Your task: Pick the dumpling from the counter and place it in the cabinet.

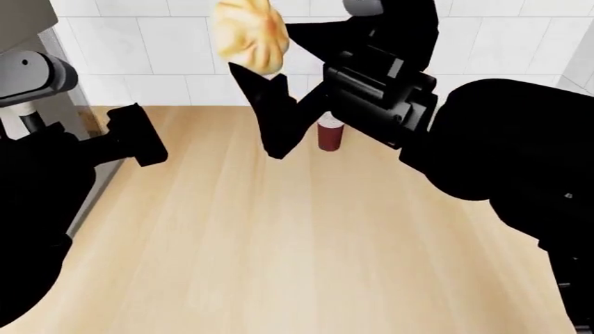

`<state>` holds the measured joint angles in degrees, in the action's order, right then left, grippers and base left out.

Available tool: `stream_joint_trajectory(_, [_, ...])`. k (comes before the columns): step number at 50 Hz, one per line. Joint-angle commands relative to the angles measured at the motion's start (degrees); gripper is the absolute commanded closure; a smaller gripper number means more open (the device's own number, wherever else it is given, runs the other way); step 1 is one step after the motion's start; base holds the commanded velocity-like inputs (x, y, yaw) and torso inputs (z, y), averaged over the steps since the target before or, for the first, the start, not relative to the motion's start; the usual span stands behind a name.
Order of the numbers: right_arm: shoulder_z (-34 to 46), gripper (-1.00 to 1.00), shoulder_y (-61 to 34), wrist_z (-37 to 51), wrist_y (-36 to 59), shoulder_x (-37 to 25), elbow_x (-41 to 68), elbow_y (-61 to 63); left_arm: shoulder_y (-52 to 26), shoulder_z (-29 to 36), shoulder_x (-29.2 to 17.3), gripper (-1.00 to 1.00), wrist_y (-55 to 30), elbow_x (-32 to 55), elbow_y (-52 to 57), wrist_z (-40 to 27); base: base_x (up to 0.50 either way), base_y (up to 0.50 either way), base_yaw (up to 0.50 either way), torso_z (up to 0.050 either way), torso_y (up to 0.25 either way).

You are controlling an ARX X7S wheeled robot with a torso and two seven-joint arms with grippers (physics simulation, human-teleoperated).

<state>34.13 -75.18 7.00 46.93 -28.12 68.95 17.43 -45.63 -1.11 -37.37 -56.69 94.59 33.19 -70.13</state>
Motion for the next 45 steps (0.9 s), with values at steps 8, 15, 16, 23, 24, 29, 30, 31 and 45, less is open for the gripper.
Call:
stream_joint_trajectory(8, [0.1,1.0,-0.5,0.4,0.8,0.1,-0.6,-0.6,-0.1,0.5,-0.1,-1.0,0.4,-0.3,-0.2,0.3,0.0,0.0,0.0,0.0,0.0])
stream_joint_trajectory(15, [0.1,1.0,-0.5,0.5,0.7,0.1,-0.6,-0.6,-0.1,0.6,-0.2,-1.0,0.5,-0.3,-0.2,0.3,0.0,0.0,0.0,0.0,0.0])
stream_joint_trajectory(16, [0.2,1.0,-0.6,0.3,0.7,0.1,-0.7,-0.6,-0.1,0.6,-0.2,-1.0,0.5,-0.3,-0.2,0.3,0.0,0.0,0.0,0.0,0.0])
stream_joint_trajectory(23, [-0.9,1.0,-1.7,-0.9,0.4,0.3,1.3,-0.5,0.0,0.7,-0.3,-1.0,0.7,-0.3,-0.2,0.4,0.0,0.0,0.0,0.0,0.0])
stream_joint_trajectory(24, [-1.2,1.0,-2.0,-0.9,0.4,0.4,1.7,-0.6,0.0,0.7,-0.3,-1.0,0.7,-0.3,-0.2,0.4,0.0,0.0,0.0,0.0,0.0])
stream_joint_trajectory(29, [-2.2,1.0,-3.0,-1.4,0.1,0.6,2.9,-0.7,-0.1,0.8,-0.3,-1.0,0.8,-0.4,-0.3,0.4,0.0,0.0,0.0,0.0,0.0])
stream_joint_trajectory(30, [-2.3,1.0,-3.1,-1.5,0.1,0.6,3.0,-0.7,-0.1,0.8,-0.4,-1.0,0.8,-0.4,-0.3,0.4,0.0,0.0,0.0,0.0,0.0])
stream_joint_trajectory(31, [-2.4,1.0,-3.3,-1.6,0.0,0.6,3.2,-0.6,0.0,0.8,-0.4,-1.0,0.8,-0.3,-0.2,0.3,0.0,0.0,0.0,0.0,0.0])
stream_joint_trajectory(45, [-4.3,1.0,-5.3,-2.3,-0.3,0.8,6.3,0.5,-0.1,1.0,-0.6,-1.0,1.1,-0.2,-0.3,0.3,0.0,0.0,0.0,0.0,0.0])
